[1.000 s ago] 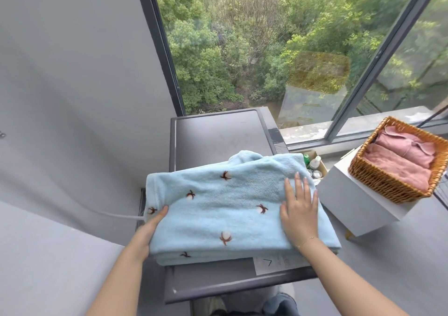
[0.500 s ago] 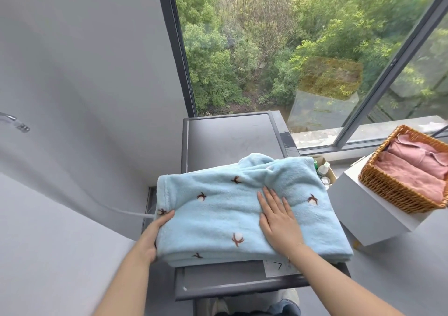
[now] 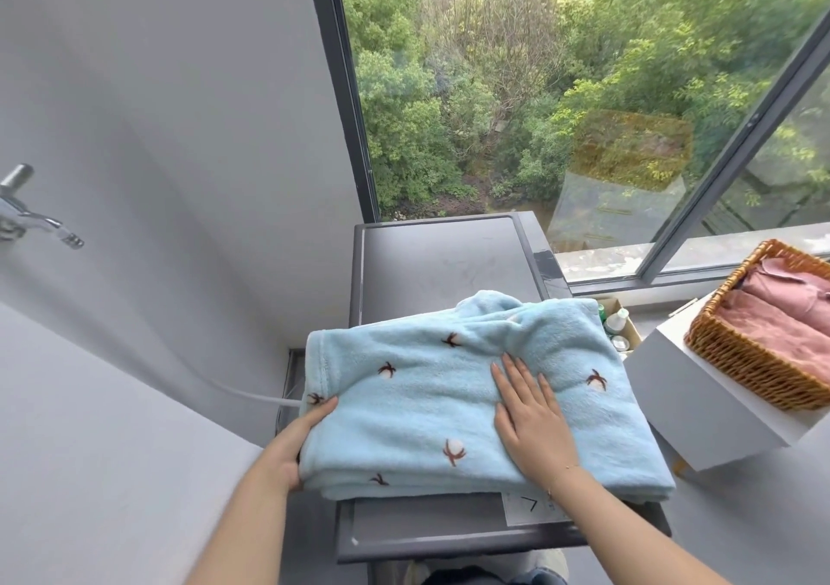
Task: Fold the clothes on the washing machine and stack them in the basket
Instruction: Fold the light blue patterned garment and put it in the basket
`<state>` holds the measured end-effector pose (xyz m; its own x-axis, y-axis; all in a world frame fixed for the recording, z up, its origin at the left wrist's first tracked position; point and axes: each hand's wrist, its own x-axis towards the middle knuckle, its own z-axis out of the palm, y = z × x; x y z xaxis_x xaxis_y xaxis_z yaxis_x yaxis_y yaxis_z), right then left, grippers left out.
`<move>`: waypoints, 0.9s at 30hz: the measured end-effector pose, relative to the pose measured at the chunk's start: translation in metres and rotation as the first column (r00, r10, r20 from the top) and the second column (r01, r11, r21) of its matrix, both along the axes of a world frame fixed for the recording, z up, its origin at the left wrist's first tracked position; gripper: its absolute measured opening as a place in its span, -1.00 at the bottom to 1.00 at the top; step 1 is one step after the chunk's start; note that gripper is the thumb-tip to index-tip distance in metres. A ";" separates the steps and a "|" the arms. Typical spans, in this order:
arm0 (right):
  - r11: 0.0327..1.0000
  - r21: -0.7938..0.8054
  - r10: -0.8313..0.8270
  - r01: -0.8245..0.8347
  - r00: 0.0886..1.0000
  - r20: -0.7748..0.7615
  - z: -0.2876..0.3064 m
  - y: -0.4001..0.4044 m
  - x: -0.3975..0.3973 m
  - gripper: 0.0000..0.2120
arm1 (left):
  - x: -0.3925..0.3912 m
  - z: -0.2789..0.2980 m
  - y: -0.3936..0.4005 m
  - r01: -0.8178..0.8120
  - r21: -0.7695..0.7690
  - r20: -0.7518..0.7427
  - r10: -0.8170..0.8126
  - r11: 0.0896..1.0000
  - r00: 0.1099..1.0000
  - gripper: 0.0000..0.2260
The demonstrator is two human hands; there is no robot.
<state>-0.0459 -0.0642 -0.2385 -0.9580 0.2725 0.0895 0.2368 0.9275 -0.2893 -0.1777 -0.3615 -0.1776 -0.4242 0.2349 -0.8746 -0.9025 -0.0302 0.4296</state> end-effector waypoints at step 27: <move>-0.381 -0.921 -0.561 0.079 0.773 0.298 0.056 0.094 0.029 -0.67 | 0.033 0.186 0.176 -0.093 -0.829 -0.558 -0.827 0.552 0.061 -0.67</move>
